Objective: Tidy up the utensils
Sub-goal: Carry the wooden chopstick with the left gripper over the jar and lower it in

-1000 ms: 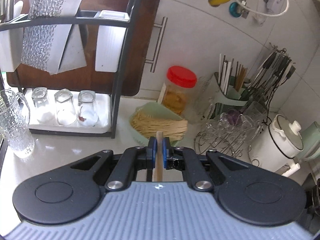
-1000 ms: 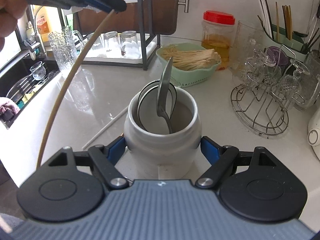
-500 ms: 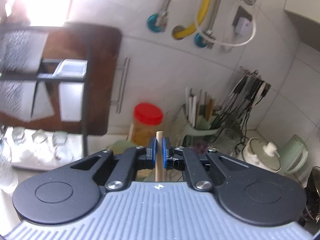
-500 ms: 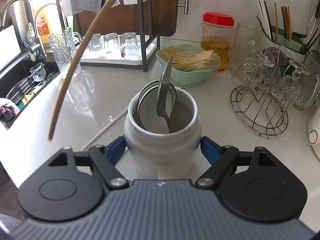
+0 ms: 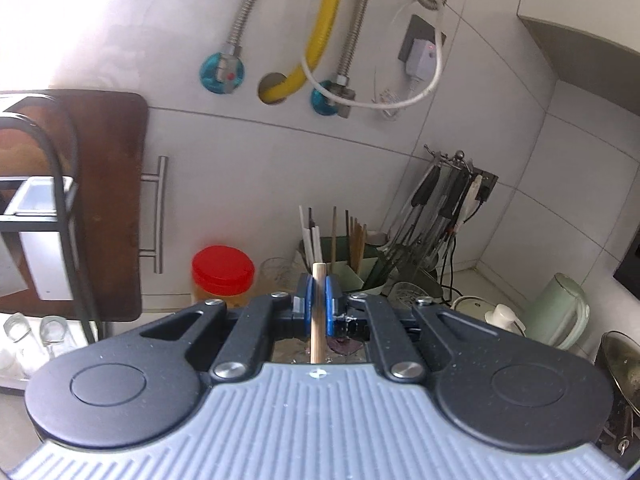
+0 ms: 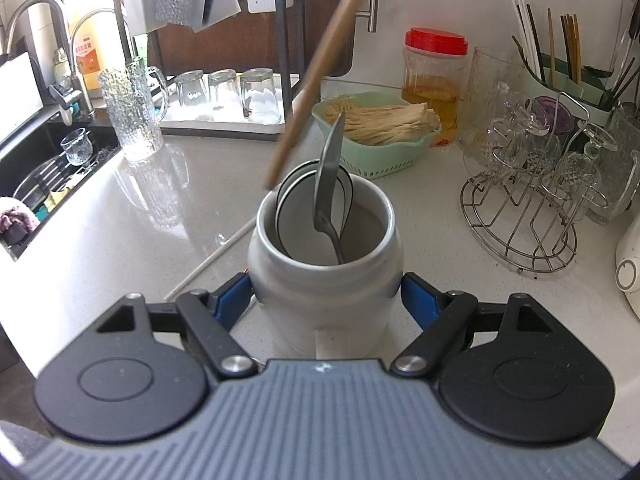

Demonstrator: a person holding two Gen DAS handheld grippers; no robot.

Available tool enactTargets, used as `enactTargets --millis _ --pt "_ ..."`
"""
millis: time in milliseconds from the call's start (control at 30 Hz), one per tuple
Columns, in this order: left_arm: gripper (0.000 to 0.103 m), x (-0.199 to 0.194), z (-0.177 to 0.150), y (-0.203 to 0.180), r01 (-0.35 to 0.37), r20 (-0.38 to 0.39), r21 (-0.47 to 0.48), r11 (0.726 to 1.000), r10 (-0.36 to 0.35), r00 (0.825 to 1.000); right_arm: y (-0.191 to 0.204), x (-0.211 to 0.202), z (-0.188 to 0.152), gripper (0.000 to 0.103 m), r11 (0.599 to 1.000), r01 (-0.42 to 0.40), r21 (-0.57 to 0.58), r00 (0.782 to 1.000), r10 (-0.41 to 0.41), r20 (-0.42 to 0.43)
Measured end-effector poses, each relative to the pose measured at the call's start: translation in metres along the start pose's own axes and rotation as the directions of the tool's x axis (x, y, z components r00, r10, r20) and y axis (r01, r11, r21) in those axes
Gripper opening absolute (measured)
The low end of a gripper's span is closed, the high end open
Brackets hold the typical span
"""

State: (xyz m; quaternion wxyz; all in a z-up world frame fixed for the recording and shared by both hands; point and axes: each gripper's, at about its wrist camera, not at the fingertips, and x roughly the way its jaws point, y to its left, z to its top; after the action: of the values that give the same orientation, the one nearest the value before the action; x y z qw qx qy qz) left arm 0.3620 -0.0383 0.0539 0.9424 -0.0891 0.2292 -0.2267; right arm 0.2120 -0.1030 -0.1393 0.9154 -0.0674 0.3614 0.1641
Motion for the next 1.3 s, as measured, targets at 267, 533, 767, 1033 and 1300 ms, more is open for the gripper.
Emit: enactTargets --millis 267,533,767,1033,1300 --pt "0.008 0.032 -0.014 -0.006 -0.012 -0.021 0.046 0.999 0.013 1.000 0.000 -0.001 -0.001 0.084 1.000 -0.001 0.006 1.000 0.001 0.010" --pt "0.007 0.044 -0.030 -0.004 -0.010 -0.004 0.050 0.999 0.011 1.000 -0.002 -0.001 -0.003 0.084 1.000 -0.007 0.012 1.000 0.007 0.021" --pt "0.008 0.028 -0.036 -0.009 -0.025 -0.037 0.105 0.994 0.029 0.999 -0.001 -0.001 -0.003 0.084 1.000 -0.008 0.003 1.000 0.008 0.024" --pt "0.008 0.015 -0.038 0.000 -0.046 -0.101 0.047 0.998 0.050 0.994 -0.001 -0.001 -0.003 0.084 1.000 -0.013 -0.004 1.000 0.013 0.023" --pt "0.008 -0.019 -0.049 0.002 -0.049 -0.201 0.024 0.998 0.053 0.978 -0.001 -0.001 -0.003 0.084 1.000 -0.015 -0.002 1.000 0.015 0.027"
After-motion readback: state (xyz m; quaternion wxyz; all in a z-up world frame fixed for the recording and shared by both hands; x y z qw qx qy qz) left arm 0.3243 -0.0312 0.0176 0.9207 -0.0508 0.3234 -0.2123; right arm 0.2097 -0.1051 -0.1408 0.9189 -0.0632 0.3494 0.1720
